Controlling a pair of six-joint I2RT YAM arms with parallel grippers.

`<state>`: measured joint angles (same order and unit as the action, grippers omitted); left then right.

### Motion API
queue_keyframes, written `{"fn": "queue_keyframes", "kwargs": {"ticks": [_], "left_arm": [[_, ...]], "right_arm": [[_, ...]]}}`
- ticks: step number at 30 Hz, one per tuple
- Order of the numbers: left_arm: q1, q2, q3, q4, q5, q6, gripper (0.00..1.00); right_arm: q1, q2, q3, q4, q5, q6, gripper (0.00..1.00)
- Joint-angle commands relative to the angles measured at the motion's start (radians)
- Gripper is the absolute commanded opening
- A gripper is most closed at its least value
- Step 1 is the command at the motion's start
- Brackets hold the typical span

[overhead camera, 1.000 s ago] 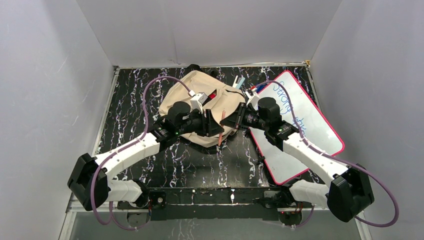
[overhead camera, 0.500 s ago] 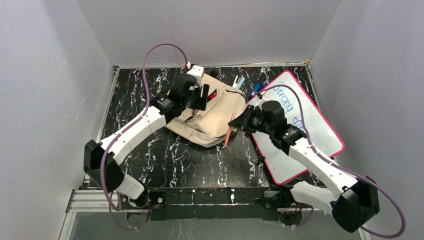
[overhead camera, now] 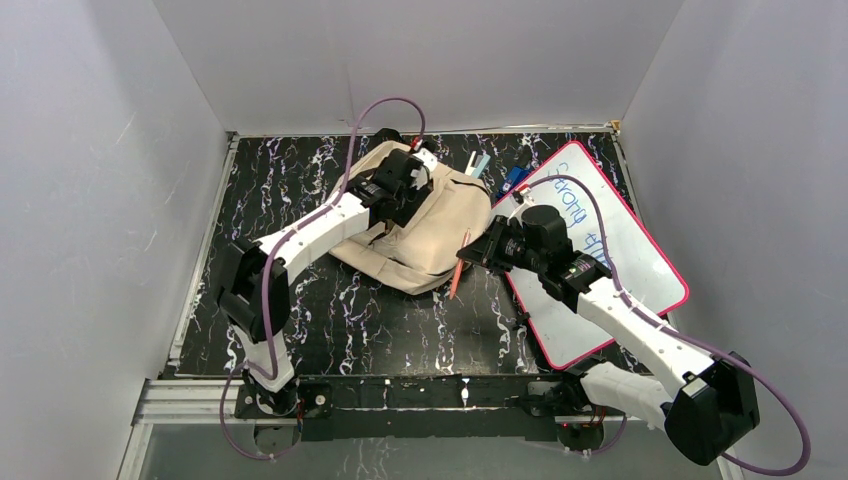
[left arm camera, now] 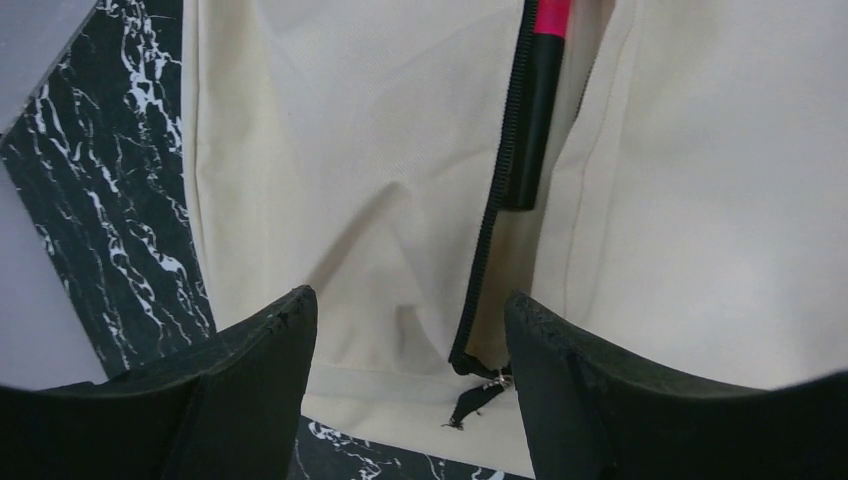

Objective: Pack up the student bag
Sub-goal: Place the stationery in the student bag.

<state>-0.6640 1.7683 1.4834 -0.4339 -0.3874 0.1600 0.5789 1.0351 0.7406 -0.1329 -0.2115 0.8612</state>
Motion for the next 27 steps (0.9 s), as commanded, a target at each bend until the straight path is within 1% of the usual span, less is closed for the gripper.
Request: {"fn": "queue_keyframes", "kwargs": {"ticks": [1, 8, 12, 16, 19, 22, 27], "left_arm": [[-0.001, 0.029, 0.049, 0.009, -0.118, 0.098, 0.66], [-0.001, 0.057, 0.044, 0.048, -0.130, 0.118, 0.63], [-0.003, 0.062, 0.042, 0.066, -0.125, 0.117, 0.58], [-0.002, 0.050, 0.028, 0.100, -0.136, 0.127, 0.44], [-0.003, 0.036, 0.013, 0.138, -0.149, 0.134, 0.30], [-0.002, 0.019, -0.009, 0.182, -0.158, 0.140, 0.22], [-0.002, -0.001, -0.046, 0.233, -0.163, 0.147, 0.07]], "right_arm": [[0.003, -0.025, 0.005, 0.021, -0.005, 0.000, 0.00], [0.003, -0.026, 0.005, 0.021, -0.008, 0.003, 0.00], [0.003, -0.028, 0.005, 0.032, -0.006, 0.017, 0.00], [0.003, -0.028, -0.007, 0.094, -0.005, 0.078, 0.03], [0.004, -0.014, -0.016, 0.145, 0.003, 0.141, 0.02], [0.003, 0.019, -0.006, 0.153, 0.037, 0.203, 0.00], [0.003, 0.066, 0.014, 0.161, 0.117, 0.277, 0.00]]}}
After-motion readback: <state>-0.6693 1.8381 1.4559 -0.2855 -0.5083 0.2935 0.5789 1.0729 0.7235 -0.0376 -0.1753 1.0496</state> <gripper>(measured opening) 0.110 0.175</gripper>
